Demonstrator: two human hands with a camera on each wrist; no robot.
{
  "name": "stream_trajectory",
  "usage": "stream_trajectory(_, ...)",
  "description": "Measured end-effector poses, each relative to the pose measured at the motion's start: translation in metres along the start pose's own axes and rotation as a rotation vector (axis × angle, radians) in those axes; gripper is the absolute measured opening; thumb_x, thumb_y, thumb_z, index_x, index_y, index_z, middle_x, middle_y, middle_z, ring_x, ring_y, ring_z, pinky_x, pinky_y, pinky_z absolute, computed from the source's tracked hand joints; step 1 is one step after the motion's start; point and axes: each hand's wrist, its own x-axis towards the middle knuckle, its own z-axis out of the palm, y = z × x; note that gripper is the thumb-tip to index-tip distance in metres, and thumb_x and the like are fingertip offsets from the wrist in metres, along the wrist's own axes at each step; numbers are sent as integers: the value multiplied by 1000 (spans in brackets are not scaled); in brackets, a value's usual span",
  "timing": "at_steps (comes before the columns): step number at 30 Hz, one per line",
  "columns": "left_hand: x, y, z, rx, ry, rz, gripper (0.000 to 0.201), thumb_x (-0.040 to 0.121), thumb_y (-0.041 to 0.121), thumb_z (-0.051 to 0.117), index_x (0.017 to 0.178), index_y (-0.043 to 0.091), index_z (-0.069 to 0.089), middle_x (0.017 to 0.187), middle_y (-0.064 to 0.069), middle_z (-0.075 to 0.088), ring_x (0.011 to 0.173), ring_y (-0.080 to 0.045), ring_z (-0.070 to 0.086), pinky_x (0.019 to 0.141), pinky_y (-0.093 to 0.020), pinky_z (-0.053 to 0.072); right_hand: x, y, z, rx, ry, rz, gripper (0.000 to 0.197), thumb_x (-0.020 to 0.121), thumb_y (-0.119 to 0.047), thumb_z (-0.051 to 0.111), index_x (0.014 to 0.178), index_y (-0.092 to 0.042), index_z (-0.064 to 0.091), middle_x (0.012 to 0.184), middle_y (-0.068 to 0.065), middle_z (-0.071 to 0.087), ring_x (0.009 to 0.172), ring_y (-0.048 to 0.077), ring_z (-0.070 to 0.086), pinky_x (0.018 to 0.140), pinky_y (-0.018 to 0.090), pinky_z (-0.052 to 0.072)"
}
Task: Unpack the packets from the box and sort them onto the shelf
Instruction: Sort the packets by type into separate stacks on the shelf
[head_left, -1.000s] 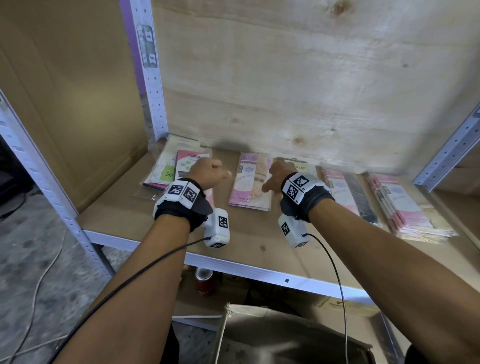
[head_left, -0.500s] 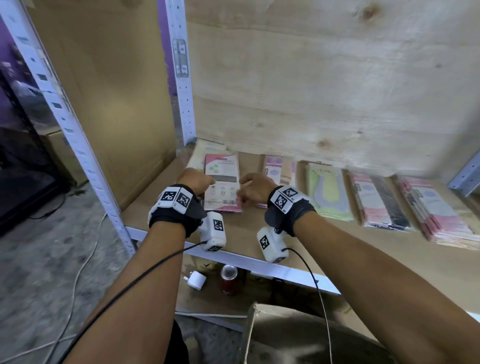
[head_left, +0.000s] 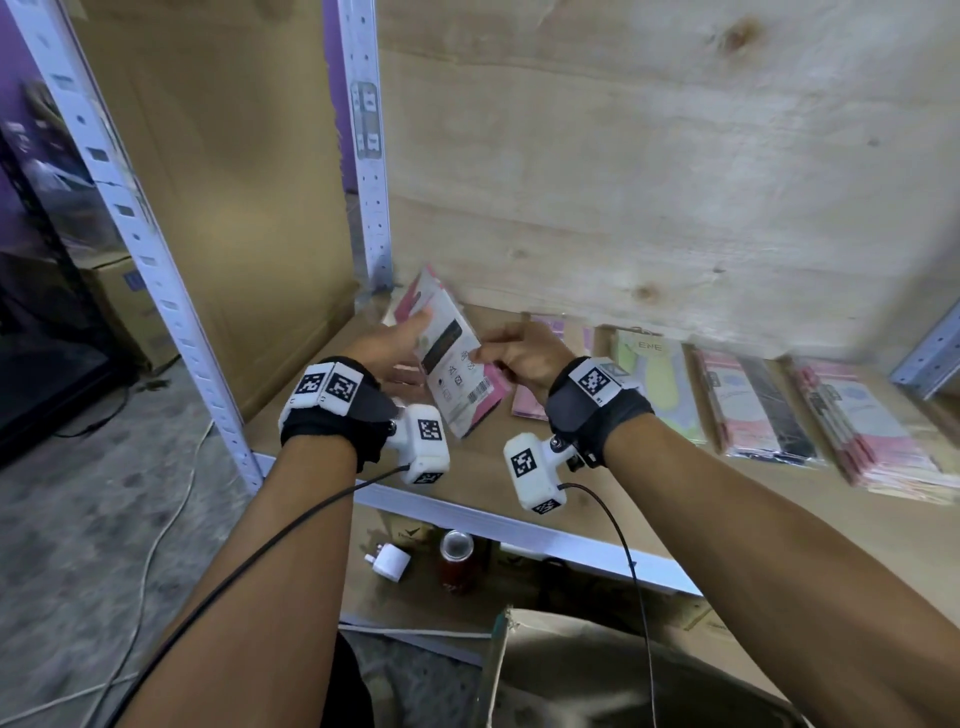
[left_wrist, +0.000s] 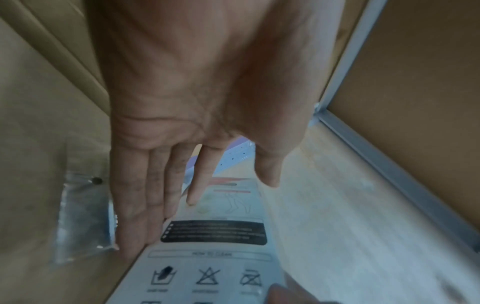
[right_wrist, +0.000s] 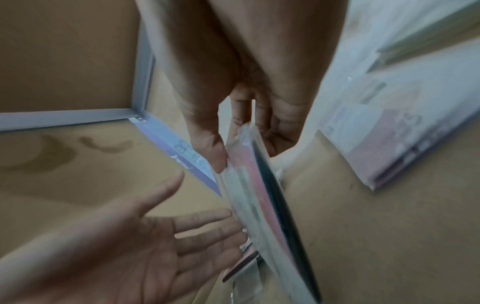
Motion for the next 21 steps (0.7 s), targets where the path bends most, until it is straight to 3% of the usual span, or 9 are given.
stream_trajectory(2, -10, 13, -1, -126, -37, 33, 70, 76, 73, 64, 107, 10, 60, 93, -11, 65, 78, -31, 69, 77, -45, 61, -7, -9, -2, -54, 16, -135, 19, 77, 5, 74, 78, -13, 70, 80, 4, 70, 69, 17, 63, 65, 26, 54)
stream_trajectory(4, -17, 25, -1, -301, -87, 77, 74, 68, 74, 71, 99, 9, 57, 95, -10, 60, 76, -30, 69, 69, -43, 60, -16, -18, -3, -63, 36, -244, 19, 77, 7, 73, 88, -9, 72, 76, 3, 66, 63, 15, 59, 64, 26, 51)
stream_trajectory(6, -21, 33, -2, -434, -63, 138, 77, 69, 65, 78, 112, 3, 59, 109, -15, 65, 89, -30, 74, 73, -45, 62, -27, -25, -5, -106, 44, -329, 20, 77, 2, 75, 95, -6, 73, 78, 2, 66, 64, 13, 59, 64, 25, 52)
stream_trajectory(8, -23, 35, 0, -513, -30, 189, 66, 78, 48, 79, 121, 2, 59, 116, -20, 67, 100, -29, 73, 74, -41, 62, -36, -30, -9, -181, 55, -410, 20, 77, -3, 77, 95, -9, 75, 80, 1, 67, 66, 10, 58, 65, 21, 49)
stream_trajectory(11, -26, 31, 8, -575, 16, 214, 28, 90, 21, 69, 107, 0, 63, 107, -20, 73, 85, -21, 77, 70, -31, 63, -46, -31, -18, -343, 84, -502, 22, 76, -8, 79, 95, -16, 75, 93, 6, 66, 83, 18, 58, 79, 26, 49)
stream_trajectory(13, -25, 28, 14, -575, 29, 204, 13, 95, 13, 59, 102, 3, 61, 97, -17, 74, 73, -18, 77, 66, -29, 63, -49, -26, -28, -406, 67, -498, 26, 74, -12, 80, 97, -23, 73, 105, 8, 63, 92, 21, 59, 83, 28, 49)
stream_trajectory(15, -25, 27, 20, -542, 50, 187, 8, 97, 11, 54, 101, 6, 59, 89, -13, 74, 66, -16, 76, 58, -26, 61, -51, -20, -43, -381, 81, -452, 26, 74, -19, 81, 98, -25, 71, 110, 3, 62, 97, 15, 58, 83, 24, 48)
stream_trajectory(18, -26, 23, 29, -456, 20, 205, 7, 98, 14, 54, 96, 11, 60, 82, -8, 78, 69, -16, 76, 60, -29, 62, -53, -8, -74, -284, 200, -363, 29, 79, -27, 80, 105, -21, 70, 101, -12, 63, 92, 1, 57, 78, 16, 45)
stream_trajectory(21, -26, 18, 42, -374, -85, 226, 10, 98, 17, 55, 97, 12, 64, 91, -10, 78, 79, -19, 77, 68, -35, 62, -61, 8, -101, -36, 134, -167, 18, 85, -19, 75, 101, -20, 68, 86, -10, 68, 82, 8, 63, 66, 18, 50)
